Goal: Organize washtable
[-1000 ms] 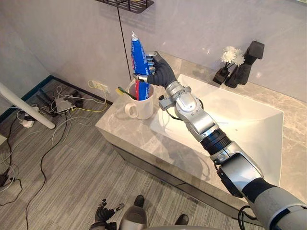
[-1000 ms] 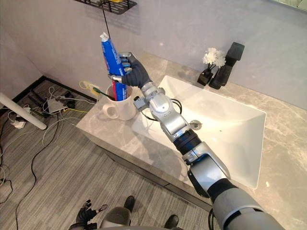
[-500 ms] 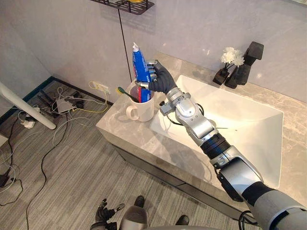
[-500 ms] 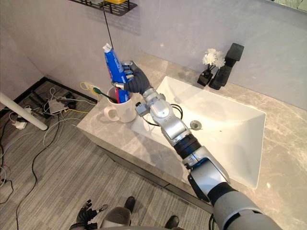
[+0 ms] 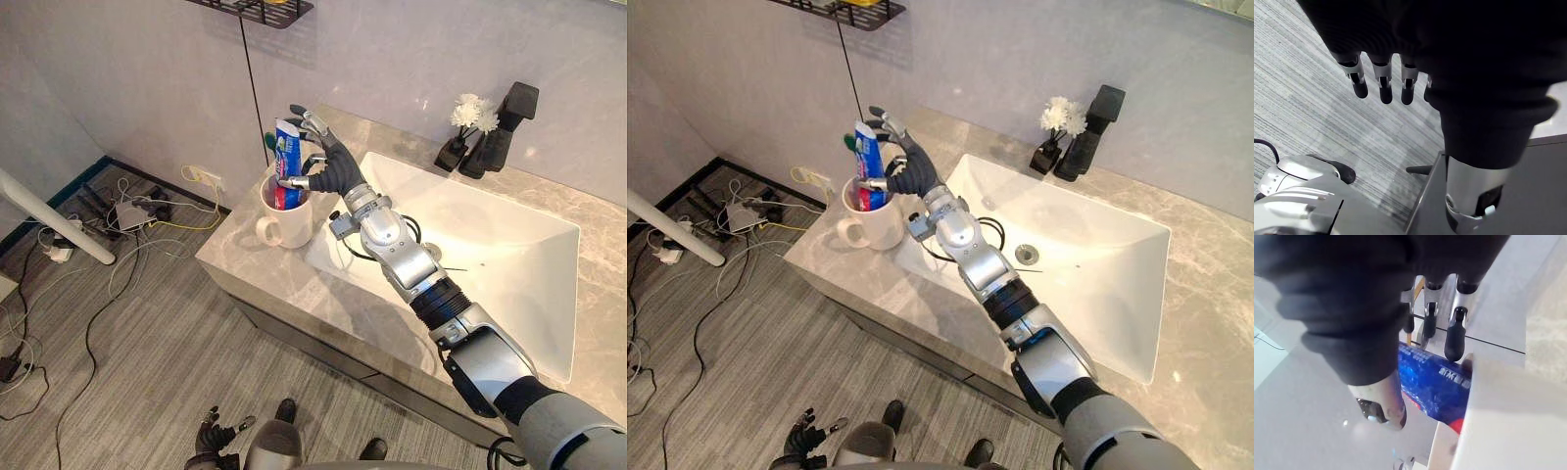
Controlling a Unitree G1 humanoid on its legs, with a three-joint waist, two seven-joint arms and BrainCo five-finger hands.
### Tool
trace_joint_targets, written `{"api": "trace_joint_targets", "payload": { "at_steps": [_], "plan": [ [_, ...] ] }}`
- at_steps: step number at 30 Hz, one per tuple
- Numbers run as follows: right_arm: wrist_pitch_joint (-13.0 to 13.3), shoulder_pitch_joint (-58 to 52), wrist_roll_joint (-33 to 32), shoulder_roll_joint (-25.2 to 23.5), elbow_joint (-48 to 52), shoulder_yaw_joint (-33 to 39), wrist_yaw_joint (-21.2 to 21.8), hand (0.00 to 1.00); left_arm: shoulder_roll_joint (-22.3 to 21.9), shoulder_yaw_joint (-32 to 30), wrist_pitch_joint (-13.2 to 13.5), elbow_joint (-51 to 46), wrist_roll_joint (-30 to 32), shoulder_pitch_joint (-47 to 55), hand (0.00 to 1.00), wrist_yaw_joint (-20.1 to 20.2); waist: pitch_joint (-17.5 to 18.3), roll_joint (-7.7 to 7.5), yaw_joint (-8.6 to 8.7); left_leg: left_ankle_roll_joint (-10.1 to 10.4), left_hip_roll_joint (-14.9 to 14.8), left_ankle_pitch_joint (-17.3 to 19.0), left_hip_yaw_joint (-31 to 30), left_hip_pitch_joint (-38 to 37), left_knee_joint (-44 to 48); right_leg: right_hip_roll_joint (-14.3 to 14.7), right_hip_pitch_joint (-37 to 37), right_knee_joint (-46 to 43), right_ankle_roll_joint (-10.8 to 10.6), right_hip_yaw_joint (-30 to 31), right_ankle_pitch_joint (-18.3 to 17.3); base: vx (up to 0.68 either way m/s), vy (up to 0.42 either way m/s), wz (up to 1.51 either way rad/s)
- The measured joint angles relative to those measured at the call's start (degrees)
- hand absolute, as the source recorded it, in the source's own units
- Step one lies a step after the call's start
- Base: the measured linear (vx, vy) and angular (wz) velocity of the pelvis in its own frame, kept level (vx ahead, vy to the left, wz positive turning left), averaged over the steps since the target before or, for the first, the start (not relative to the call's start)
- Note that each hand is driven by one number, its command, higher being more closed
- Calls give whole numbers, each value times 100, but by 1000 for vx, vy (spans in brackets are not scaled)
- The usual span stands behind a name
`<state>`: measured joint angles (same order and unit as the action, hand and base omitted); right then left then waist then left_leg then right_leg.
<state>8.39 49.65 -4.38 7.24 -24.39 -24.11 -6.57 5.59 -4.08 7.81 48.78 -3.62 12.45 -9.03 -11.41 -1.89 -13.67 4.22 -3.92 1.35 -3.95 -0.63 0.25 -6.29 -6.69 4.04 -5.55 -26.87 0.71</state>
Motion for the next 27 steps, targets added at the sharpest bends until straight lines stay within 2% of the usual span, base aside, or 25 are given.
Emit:
{"api": "trace_joint_targets", "payload": {
  "at_steps": [11, 18, 23, 27],
  "plan": [
    [8, -208, -9, 50, 402, 142, 14, 0, -7, -6, -5, -16, 37, 12, 0, -1, -4, 7, 29, 0, -3, 0, 24, -33, 0, -2, -8, -9, -1, 31, -1, 0, 0, 0],
    [68, -295, -26, 759, 1394, 165, 133, 0, -10, -28, -6, -24, 104, 30, 0, 6, -2, 4, 70, -2, -4, 1, 89, -142, -26, -11, -64, -25, -1, 97, -1, -2, 2, -5],
    [263, -296, -194, 1348, 2273, 312, 322, 0, -7, -63, -5, -21, 107, 117, 0, 13, 4, -7, 265, -3, -7, 2, 131, -200, -53, -11, -88, -25, -2, 136, 0, -8, 7, -4],
    [494, -296, -470, 1982, 3141, 834, 448, 0, 15, -71, -5, 12, 142, 172, 0, 28, 67, -38, 405, -2, -16, 1, 238, -228, -97, -7, -39, -26, -2, 214, 3, -3, 12, -10]
  ]
}}
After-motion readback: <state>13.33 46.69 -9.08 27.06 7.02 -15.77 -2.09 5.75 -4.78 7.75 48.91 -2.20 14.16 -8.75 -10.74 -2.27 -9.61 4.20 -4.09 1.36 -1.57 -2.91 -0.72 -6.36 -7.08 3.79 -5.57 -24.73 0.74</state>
